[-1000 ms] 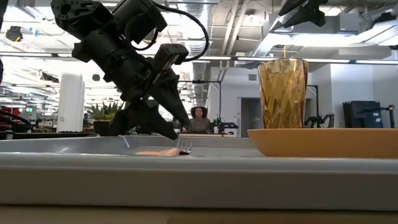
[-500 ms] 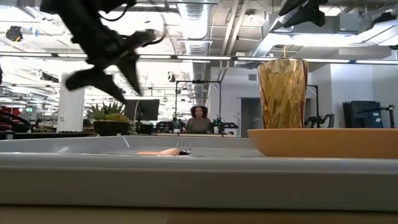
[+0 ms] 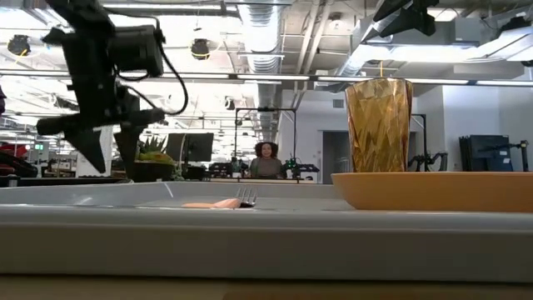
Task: Pick and place plate/cup/fork/spoon on tray
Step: Put the orange spoon on the gray tray to the left of the orange fork
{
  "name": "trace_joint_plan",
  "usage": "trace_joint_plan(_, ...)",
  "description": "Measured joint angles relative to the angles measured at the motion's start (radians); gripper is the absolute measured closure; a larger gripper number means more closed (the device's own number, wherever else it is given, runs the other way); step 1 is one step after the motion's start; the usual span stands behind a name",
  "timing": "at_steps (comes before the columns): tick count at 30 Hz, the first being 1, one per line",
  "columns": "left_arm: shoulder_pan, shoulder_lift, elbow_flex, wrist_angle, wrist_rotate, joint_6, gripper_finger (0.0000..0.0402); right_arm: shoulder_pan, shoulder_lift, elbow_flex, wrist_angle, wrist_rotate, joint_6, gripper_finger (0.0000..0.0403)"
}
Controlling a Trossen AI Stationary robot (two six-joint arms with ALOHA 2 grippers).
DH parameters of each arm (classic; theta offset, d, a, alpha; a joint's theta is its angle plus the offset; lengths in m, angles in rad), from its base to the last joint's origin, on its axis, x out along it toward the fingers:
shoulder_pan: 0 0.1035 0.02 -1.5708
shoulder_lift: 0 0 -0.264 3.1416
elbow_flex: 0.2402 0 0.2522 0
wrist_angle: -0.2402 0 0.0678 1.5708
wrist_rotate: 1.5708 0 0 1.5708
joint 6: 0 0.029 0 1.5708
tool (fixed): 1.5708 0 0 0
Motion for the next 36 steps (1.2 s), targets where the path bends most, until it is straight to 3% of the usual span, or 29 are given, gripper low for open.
trace_joint_plan(7,0.114,0.000,-0.055,0.053,-0.001,0.098,0.0148,0.000,0.000,0.000,0.000,0.002,0.000,0.0182)
trace_joint_plan(19,0.204,0.080,-0.117,0.174,0.065,0.172,0.0176,0.000,0.000,0.000,-0.001,0.003,0.000,0.0182)
trace_joint_plan(24,0.206,0.087,-0.117,0.157,0.072,0.142,0.0223,0.000,0.000,0.000,-0.001,0.003,0.000,0.0182)
trace_joint_plan(33,0.206,0.088,-0.117,0.141,0.098,0.135,0.0366,0.000,0.000,0.000,-0.001,0.003,0.000,0.0182)
trace_joint_plan(36,0.207,0.088,-0.116,0.140,0.100,0.129,0.0380,0.000,0.000,0.000,-0.001,0.003,0.000,0.0182)
